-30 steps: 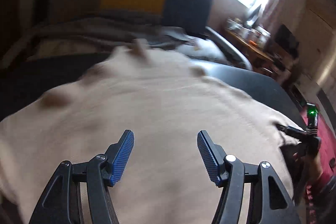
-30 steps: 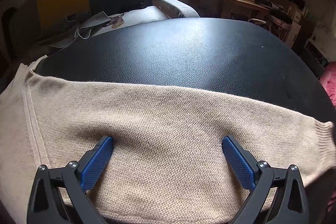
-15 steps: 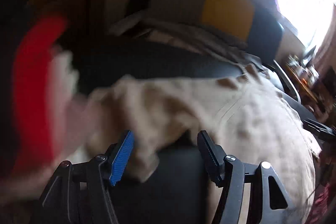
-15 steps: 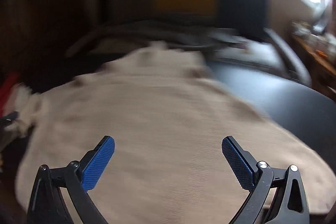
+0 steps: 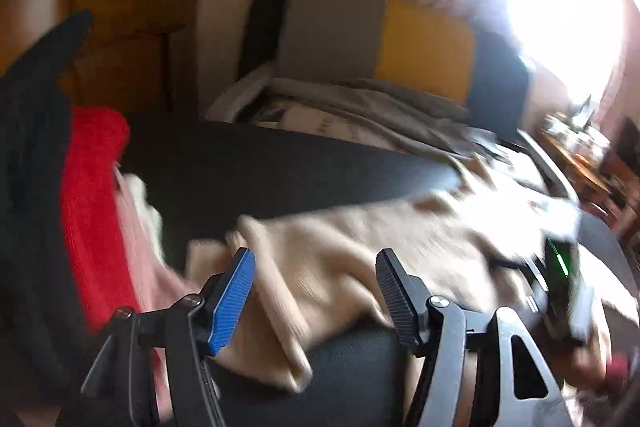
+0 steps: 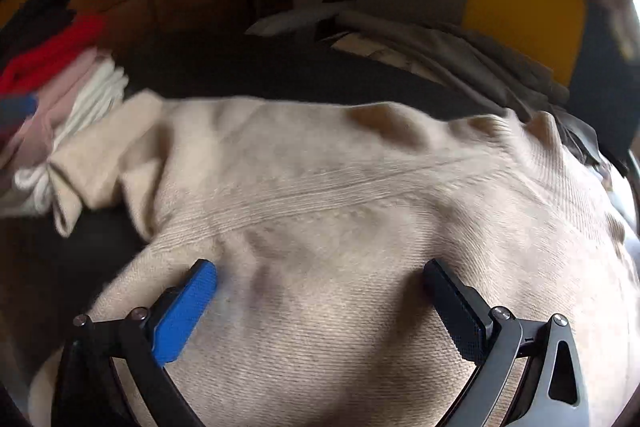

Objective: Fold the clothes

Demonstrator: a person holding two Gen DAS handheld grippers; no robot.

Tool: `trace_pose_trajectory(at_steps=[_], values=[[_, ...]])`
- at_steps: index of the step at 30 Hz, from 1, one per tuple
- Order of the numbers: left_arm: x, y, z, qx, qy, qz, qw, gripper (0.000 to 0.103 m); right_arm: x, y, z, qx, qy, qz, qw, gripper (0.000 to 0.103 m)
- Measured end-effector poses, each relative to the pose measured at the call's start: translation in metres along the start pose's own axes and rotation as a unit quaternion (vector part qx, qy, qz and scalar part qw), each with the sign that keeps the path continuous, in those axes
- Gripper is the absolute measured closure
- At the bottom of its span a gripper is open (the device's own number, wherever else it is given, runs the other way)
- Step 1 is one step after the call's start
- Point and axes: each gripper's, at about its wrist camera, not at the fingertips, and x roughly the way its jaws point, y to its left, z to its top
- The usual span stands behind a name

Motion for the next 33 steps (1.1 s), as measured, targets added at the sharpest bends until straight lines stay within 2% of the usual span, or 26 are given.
trace_pose_trajectory(at_steps=[3, 7, 12, 15, 21, 29, 33], values=[[0.019, 0.023, 0.033, -0.046, 0.049, 0.063, 0.9958, 0.039, 0.0, -0.002, -0.004, 0.005, -0.003, 0.001, 1.0, 0.0], [0.046, 0.04, 0.053, -0.075, 0.11, 0.094, 0.9866, 0.039, -0.001, 0.003, -0.008, 0.001, -0.006, -0.007, 1.0, 0.0], [0.087, 0.047, 0.051, -0.089, 0.179, 0.119, 0.9726, 0.039, -0.002, 0.006, -0.013, 0.002, -0.009, -0.006, 1.0, 0.0], [0.087, 0.052, 0.034, -0.1, 0.192, 0.136, 0.9668, 0.04, -0.003, 0.008, -0.016, 0.004, -0.012, -0.005, 1.0, 0.0], [0.083, 0.061, 0.024, -0.155, 0.191, 0.137, 0.9595, 0.041, -0.005, 0.012, -0.022, 0.004, -0.014, -0.005, 1.0, 0.0], [0.097, 0.05, 0.005, -0.143, 0.221, 0.193, 0.9454, 0.042, -0.006, 0.018, -0.03, 0.004, -0.016, -0.004, 1.0, 0.0], [0.102, 0.042, -0.005, -0.127, 0.225, 0.209, 0.9432, 0.042, -0.007, 0.02, -0.034, 0.005, -0.016, -0.003, 1.0, 0.0]])
